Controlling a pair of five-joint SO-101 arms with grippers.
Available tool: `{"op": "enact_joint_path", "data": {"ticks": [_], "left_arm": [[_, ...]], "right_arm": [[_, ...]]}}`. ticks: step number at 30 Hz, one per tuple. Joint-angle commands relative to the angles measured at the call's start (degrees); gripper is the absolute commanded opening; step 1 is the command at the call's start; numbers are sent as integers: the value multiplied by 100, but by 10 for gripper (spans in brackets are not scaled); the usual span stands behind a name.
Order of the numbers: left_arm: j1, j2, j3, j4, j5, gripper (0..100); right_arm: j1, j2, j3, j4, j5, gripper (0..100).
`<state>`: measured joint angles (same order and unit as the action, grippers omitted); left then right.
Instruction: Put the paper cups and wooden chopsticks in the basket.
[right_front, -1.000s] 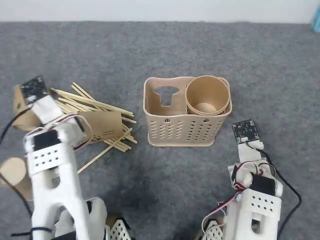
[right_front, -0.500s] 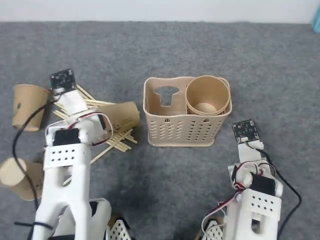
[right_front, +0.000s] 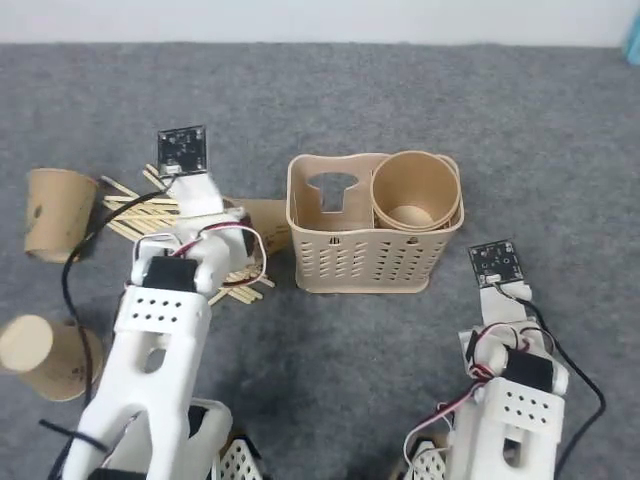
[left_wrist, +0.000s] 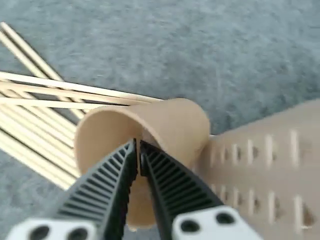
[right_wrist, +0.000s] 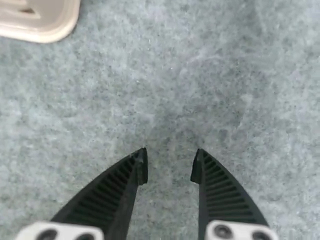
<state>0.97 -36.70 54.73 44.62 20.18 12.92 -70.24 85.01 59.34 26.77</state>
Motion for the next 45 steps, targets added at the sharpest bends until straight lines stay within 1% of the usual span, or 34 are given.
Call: {"op": "enact_joint_path", "data": {"ticks": [1,9,11,15,17,19,21,23,26,28,30,32,35,38,41,45], "left_arm": [[35,-132,-75,-492,360,13],[53,-123,-101,-1380,413,15],[211,-123,-75,-1398,413,47],[598,-123,101,-1398,413,142],[712,-123,198,-1407,422,155],[686,-193,207,-1398,422,155],[440,-220,48,-1354,422,155],[53,-334,-215,-1011,422,159],[-440,-633,-593,-149,422,160],[-747,-853,-690,413,422,160],[-1011,-1099,-646,800,422,160],[-1143,-1345,-409,967,431,160],[-1169,-1723,198,888,484,169],[-1169,-2145,919,571,501,248],[-1178,-2585,1613,185,818,322],[-1152,-2892,2176,-35,993,334]], "right_arm": [[48,-119,-70,-101,88,162],[40,-119,-62,-101,88,162],[40,-119,-53,-101,88,162],[40,-119,-53,-101,88,162],[40,-119,-53,-101,88,162],[40,-119,-53,-101,88,162],[40,-119,-53,-110,88,162],[31,-119,-53,-110,88,162],[22,-119,-53,-119,88,162],[4,-119,-53,-127,88,162],[4,-119,-53,-136,88,162],[-4,-119,-53,-145,88,162],[-4,-119,-53,-145,88,162],[-4,-119,-53,-136,88,162],[-4,-119,-53,-127,88,162],[-4,-119,-53,-119,88,162]]}}
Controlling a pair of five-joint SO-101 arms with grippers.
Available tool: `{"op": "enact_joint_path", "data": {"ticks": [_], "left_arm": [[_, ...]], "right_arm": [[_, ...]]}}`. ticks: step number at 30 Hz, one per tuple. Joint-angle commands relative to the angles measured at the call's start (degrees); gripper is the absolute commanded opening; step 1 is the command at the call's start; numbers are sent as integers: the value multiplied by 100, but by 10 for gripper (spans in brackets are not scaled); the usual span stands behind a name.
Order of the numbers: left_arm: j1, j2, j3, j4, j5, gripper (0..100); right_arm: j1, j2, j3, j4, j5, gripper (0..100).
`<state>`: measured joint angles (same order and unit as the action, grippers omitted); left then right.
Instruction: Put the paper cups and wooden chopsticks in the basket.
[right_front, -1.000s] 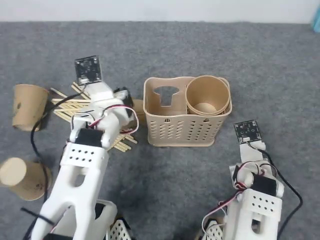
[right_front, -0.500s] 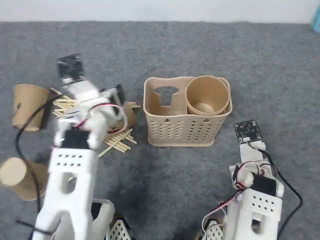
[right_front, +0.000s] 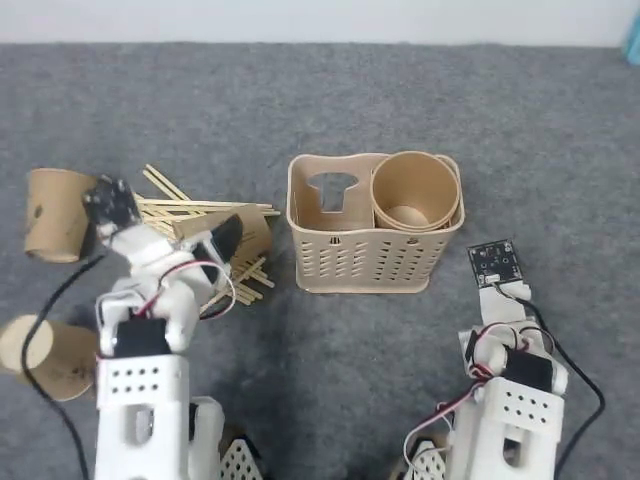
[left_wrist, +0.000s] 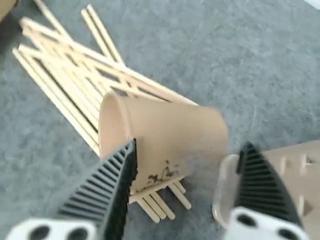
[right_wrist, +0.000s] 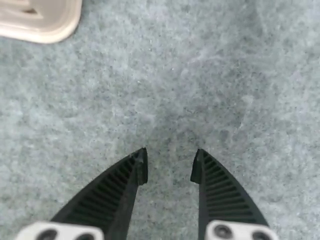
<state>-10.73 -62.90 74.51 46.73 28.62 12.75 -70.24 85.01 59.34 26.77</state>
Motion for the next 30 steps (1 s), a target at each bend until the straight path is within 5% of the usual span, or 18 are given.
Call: {"op": "enact_joint_path", "data": {"ticks": [1,12,19,30], "left_arm": [[18,-281,242,-273,149,334],[-35,-53,-31,-193,387,334],[-132,-9,-1648,1618,387,334],[-246,712,-1288,949,167,334]], "right_arm": [[13,-119,-53,-119,88,162],[22,-119,-53,-110,97,162],[22,-119,-53,-110,97,162],[13,-127,-53,-101,246,162]]}}
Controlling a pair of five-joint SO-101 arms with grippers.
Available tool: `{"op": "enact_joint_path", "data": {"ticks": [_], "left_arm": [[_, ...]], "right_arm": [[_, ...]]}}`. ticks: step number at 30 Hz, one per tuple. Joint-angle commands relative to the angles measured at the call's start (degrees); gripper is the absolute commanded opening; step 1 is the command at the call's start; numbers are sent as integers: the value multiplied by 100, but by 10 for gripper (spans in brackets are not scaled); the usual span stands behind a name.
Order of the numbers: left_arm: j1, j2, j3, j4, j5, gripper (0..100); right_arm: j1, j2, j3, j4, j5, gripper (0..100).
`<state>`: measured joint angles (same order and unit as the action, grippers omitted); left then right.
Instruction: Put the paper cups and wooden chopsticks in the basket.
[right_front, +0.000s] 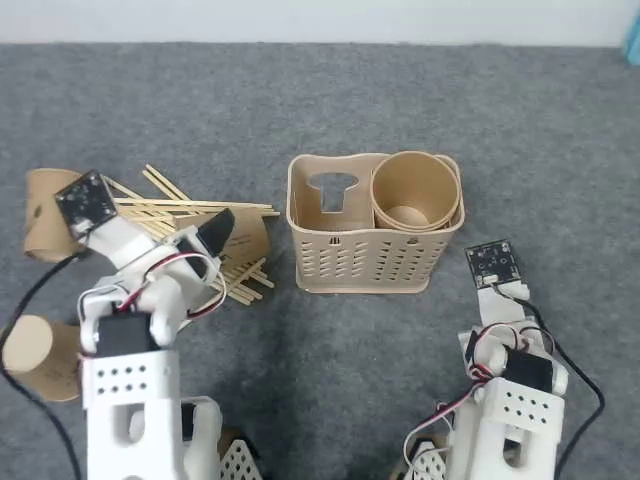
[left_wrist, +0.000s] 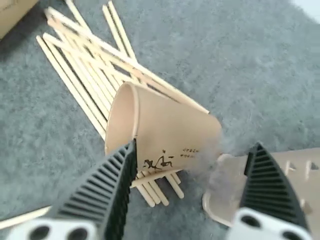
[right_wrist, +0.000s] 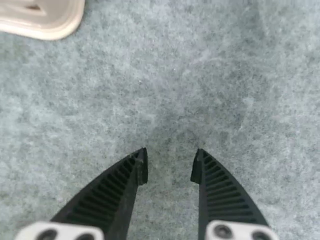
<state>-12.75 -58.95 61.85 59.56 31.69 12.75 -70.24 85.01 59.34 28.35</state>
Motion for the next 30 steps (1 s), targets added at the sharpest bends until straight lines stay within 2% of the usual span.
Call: {"op": "enact_joint_path", "data": {"ticks": [1,7,14,18,26,30], "left_arm": [[-44,466,-22,-448,-141,334],[-352,1284,-31,-1178,-141,334],[-360,1987,-101,-1556,-141,334],[9,2180,-136,-1811,-114,334],[905,2242,-127,-2453,413,334],[1055,2224,-127,-2576,422,334]], "right_arm": [[13,-127,-53,-101,88,162],[13,-127,-53,-101,88,162],[13,-127,-53,-101,88,162],[4,-127,-53,-101,88,162],[4,-127,-53,-101,97,162],[4,-127,-53,-101,97,162]]}}
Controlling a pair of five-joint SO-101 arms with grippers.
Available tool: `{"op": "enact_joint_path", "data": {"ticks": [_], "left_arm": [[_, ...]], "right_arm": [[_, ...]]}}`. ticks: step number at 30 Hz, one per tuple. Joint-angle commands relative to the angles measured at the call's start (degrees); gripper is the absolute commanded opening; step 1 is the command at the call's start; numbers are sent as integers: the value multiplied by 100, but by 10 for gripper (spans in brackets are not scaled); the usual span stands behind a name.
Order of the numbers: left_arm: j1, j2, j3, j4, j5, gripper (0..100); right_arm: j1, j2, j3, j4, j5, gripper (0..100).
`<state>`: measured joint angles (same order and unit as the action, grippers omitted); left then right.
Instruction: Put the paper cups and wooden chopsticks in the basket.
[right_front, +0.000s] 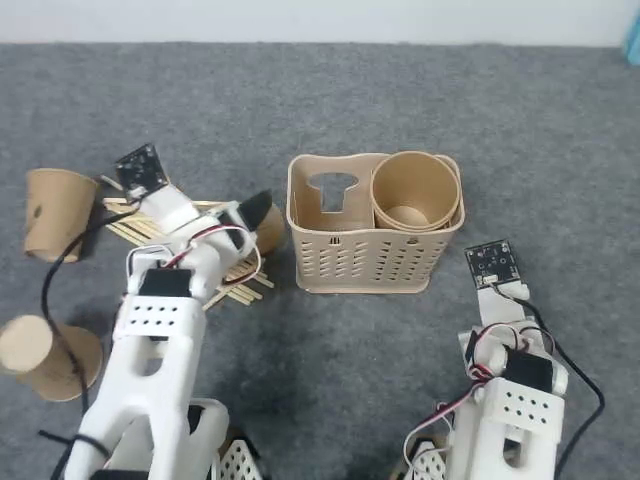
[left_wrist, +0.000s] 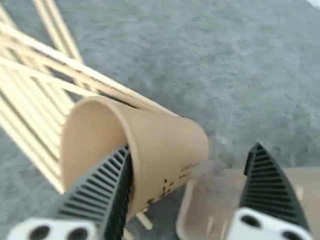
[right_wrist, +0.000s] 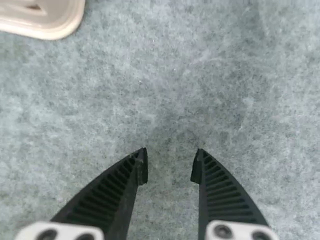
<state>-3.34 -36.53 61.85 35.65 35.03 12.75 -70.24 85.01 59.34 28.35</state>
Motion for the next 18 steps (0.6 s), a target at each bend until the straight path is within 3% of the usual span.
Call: {"op": "enact_joint_path", "data": {"ticks": [1,9,12,16,18], "left_arm": [[123,-35,-154,-193,79,334],[167,0,-136,-800,88,319],[281,0,-145,-809,79,226],[352,0,-171,-809,70,11],[343,0,-171,-809,70,24]], "right_arm": [[4,-127,-53,-101,97,162],[4,-127,-53,-101,97,162],[4,-127,-53,-101,97,162],[4,-127,-53,-101,97,162],[4,-127,-53,-101,97,162]]}}
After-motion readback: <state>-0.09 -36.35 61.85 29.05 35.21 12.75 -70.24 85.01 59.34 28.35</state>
